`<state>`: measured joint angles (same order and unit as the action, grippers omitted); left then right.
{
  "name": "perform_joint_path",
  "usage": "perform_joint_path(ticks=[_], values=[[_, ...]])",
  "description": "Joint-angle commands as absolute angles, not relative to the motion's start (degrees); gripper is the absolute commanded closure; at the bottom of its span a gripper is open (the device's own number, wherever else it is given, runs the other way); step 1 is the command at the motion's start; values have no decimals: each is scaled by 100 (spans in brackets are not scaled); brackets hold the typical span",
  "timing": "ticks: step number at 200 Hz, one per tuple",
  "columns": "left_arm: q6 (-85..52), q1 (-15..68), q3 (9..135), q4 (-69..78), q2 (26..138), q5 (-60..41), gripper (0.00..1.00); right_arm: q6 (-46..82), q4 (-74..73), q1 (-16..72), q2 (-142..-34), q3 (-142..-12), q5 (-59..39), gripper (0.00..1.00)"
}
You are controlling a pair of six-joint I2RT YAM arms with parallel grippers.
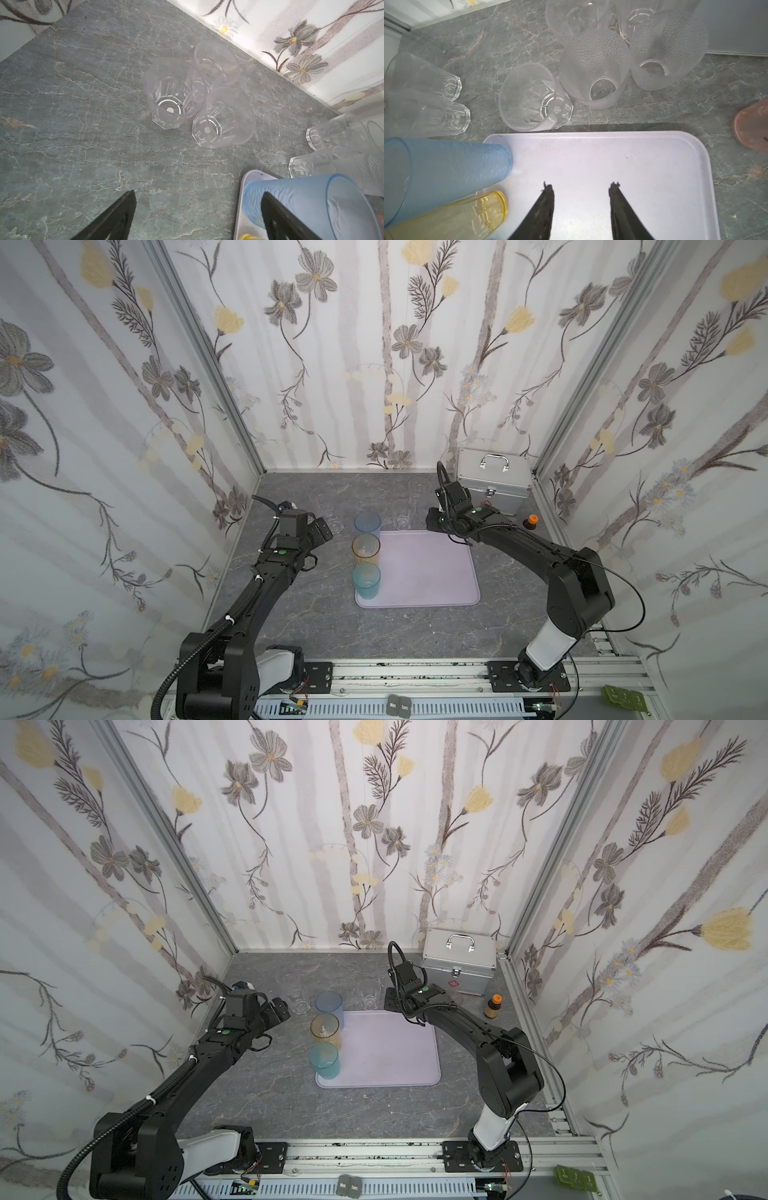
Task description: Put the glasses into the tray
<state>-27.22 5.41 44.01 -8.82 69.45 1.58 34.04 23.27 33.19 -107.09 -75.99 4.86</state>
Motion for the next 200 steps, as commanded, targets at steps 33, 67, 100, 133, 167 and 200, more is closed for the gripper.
perform_joint_path(ticks=[33, 67, 100, 133, 167, 200], values=[[-2996, 334, 4703, -567, 7189, -367, 10, 3489, 2092, 3522, -10863, -7629, 431, 55], [-3325, 368, 4773, -374, 7554, -808, 24, 3482, 2065, 3534, -10882, -7620, 430, 55], [-3511, 481, 4805, -244, 7822, -845, 33, 3489, 2014, 3552, -10841, -7526, 475, 55], [-3582, 510, 4874, -142, 8106, -768, 38, 3515, 1952, 3574, -10795, -7380, 476, 55], [-3662, 510, 5013, -64, 8337, -560, 47, 3538, 1891, 3575, -10709, -7227, 527, 55], [-3920, 510, 5092, 104, 8536, -370, 55, 3585, 1822, 3577, -10687, -7137, 497, 55]])
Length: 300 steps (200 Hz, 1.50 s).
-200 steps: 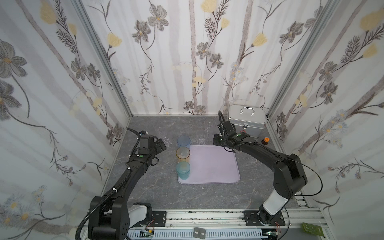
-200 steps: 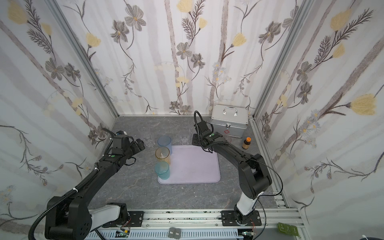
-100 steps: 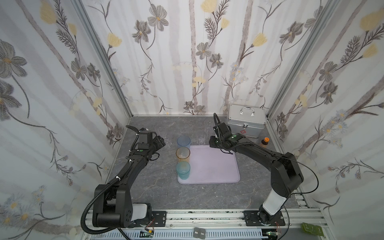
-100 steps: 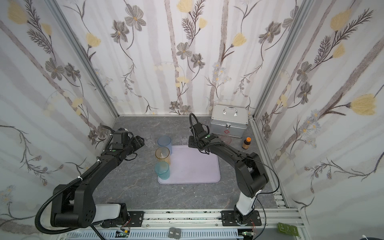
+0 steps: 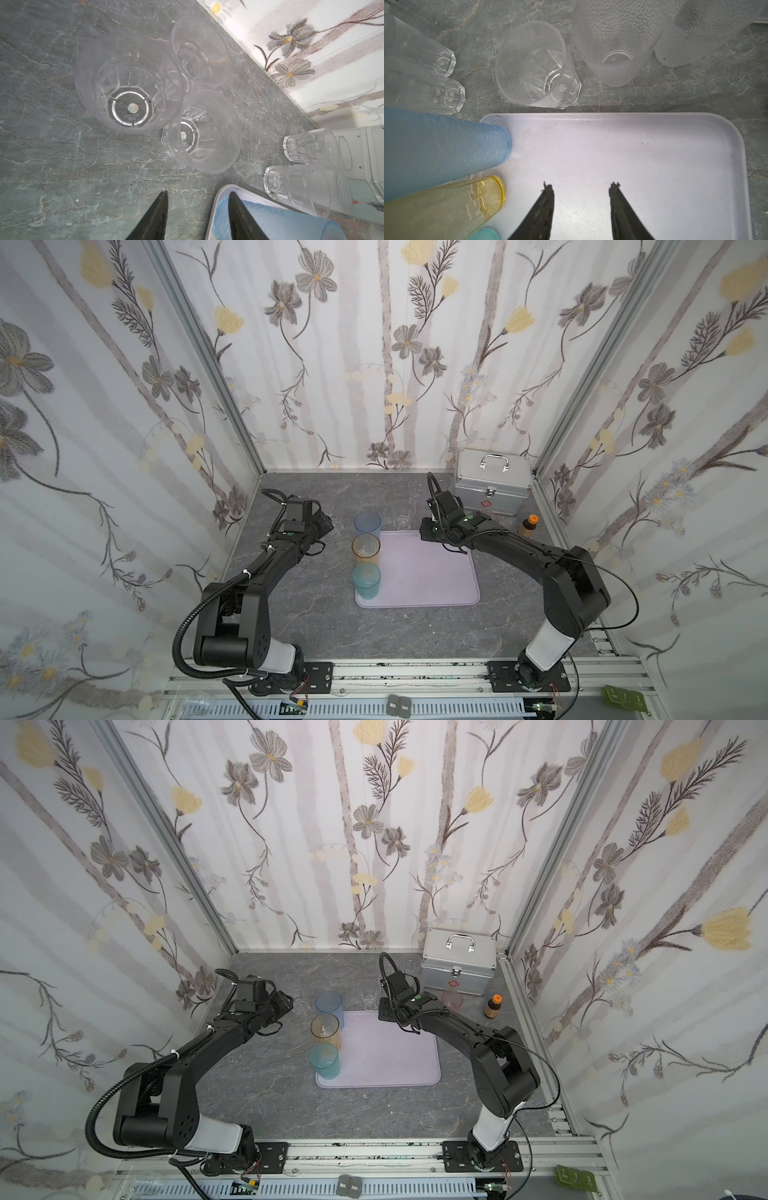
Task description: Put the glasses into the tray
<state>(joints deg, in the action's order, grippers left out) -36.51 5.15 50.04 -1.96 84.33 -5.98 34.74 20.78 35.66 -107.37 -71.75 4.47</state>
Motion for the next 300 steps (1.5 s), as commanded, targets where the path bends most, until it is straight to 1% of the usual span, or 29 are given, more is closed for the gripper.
perform_joint_path(ticks=[1, 32, 75, 135, 172, 260, 300], values=[[-3929, 510, 5095, 109, 8544, -361, 55, 3590, 1820, 3577, -10692, -7132, 495, 55], [-4091, 511, 5148, 202, 8663, -188, 59, 3587, 1826, 3575, -10684, -7128, 479, 55], [-4175, 518, 5199, 237, 8864, -39, 68, 3577, 1837, 3576, -10706, -7136, 493, 55], [-4166, 573, 5204, 263, 9130, 15, 69, 3578, 1781, 3577, -10758, -7124, 492, 55], [-4140, 589, 5204, 281, 9235, 11, 73, 3607, 1753, 3585, -10718, -7067, 497, 55], [-4122, 615, 5132, 281, 9079, -92, 85, 3639, 1706, 3590, -10617, -6985, 527, 56], [-4096, 615, 5056, 281, 8914, -116, 89, 3641, 1678, 3595, -10604, -6936, 528, 56]])
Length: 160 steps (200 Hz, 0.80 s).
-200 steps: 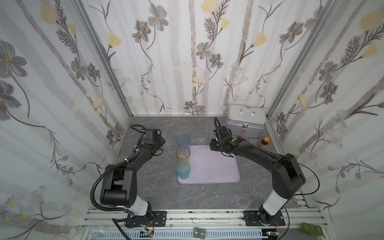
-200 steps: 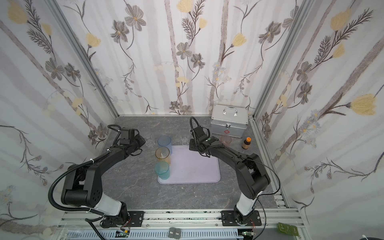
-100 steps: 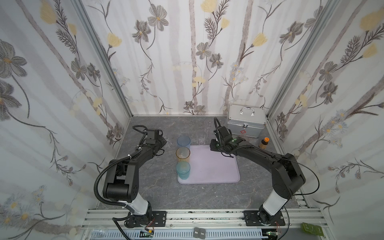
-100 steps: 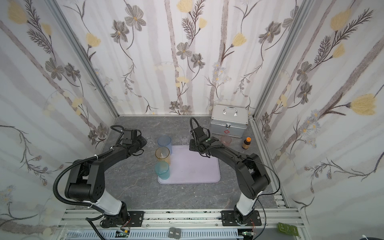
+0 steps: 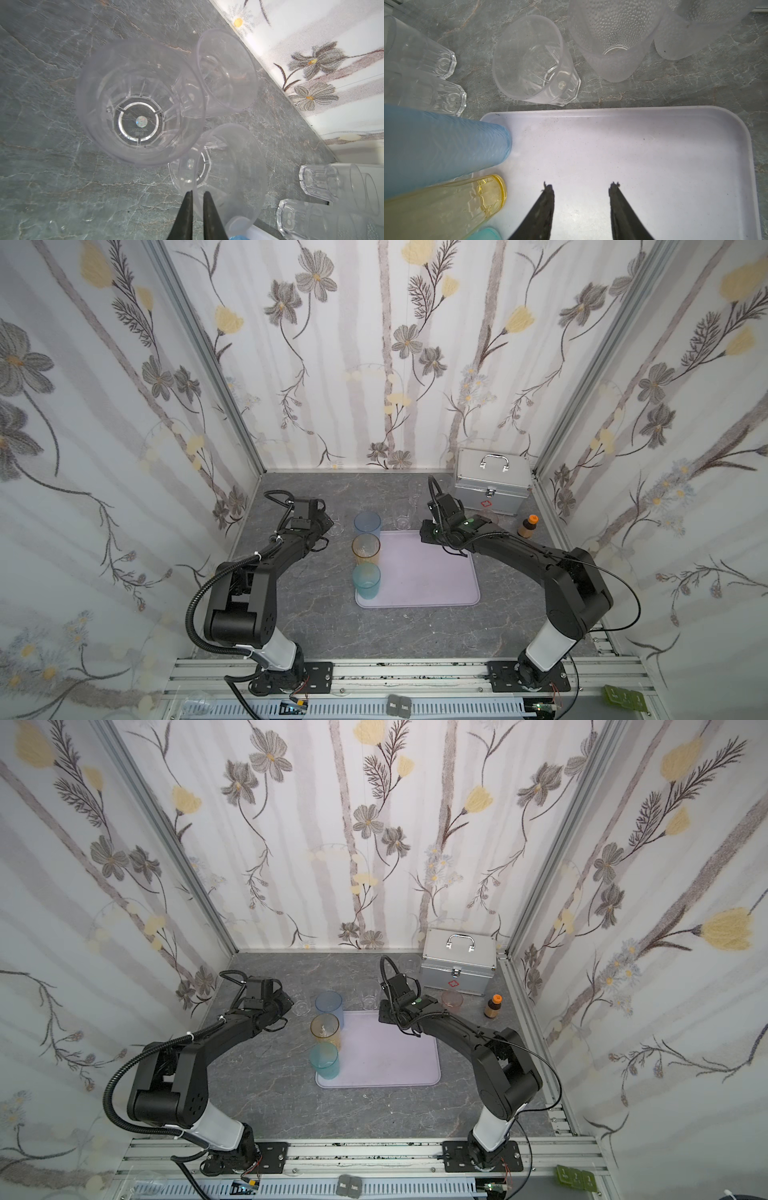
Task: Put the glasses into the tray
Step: 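Lower the left gripper onto a clear glass and grip its rim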
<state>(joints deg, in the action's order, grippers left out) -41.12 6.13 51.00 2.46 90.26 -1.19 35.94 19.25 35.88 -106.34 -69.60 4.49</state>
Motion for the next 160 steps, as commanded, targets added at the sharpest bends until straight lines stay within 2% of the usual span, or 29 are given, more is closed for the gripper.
perform_joint_path(ticks=[1, 55, 73, 120, 160], values=[[-4096, 615, 5055, 281, 8908, -115, 89, 3649, 1679, 3599, -10606, -6935, 528, 56], [-4069, 615, 4966, 273, 8761, -263, 91, 3688, 1653, 3632, -10610, -6961, 519, 56], [-4039, 615, 4884, 272, 8626, -268, 87, 3688, 1661, 3640, -10617, -6961, 519, 56], [-3982, 622, 4851, 255, 8548, -354, 66, 3675, 1670, 3649, -10670, -7029, 515, 56], [-3899, 669, 4969, 255, 8836, -389, 61, 3683, 1657, 3668, -10695, -7014, 510, 56]])
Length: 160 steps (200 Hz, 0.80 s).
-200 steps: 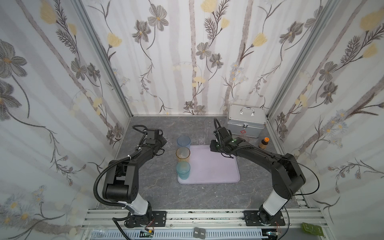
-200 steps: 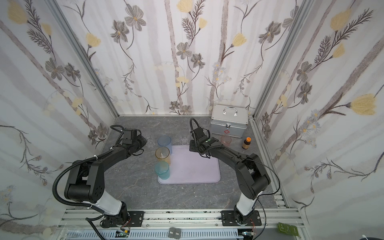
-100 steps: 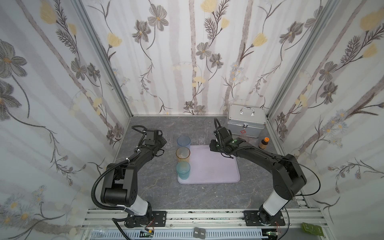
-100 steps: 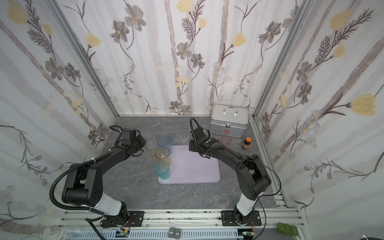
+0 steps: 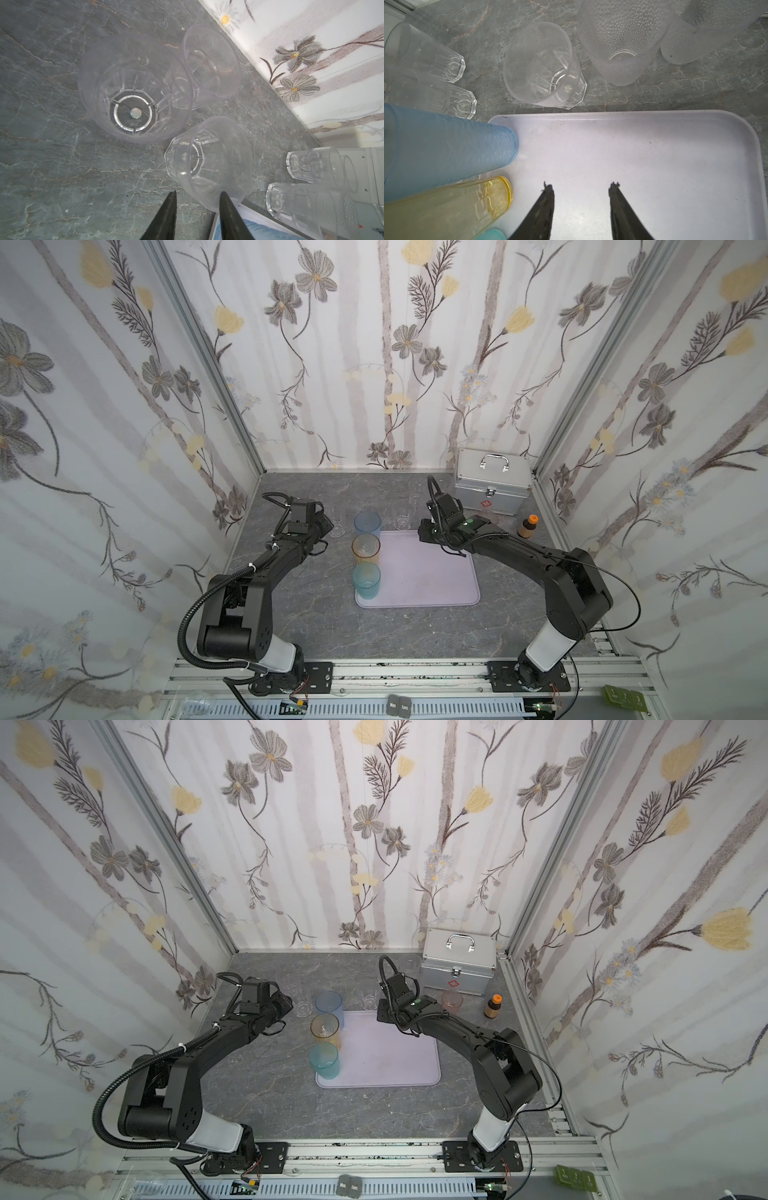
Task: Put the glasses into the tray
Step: 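Lower the left gripper onto a clear glass and grip its rim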
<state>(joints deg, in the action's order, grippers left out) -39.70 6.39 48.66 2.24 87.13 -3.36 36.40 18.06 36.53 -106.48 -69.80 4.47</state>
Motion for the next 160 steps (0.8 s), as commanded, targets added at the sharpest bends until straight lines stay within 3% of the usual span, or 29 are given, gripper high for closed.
perform_joint_path(ticks=[1, 35, 160], values=[[-3896, 673, 4972, 255, 8843, -388, 61, 3687, 1659, 3671, -10696, -7014, 510, 56], [-3843, 711, 5003, 255, 8974, -349, 63, 3705, 1630, 3679, -10706, -6979, 510, 56], [-3806, 712, 4878, 246, 8889, -312, 89, 3718, 1593, 3700, -10734, -6953, 503, 56]])
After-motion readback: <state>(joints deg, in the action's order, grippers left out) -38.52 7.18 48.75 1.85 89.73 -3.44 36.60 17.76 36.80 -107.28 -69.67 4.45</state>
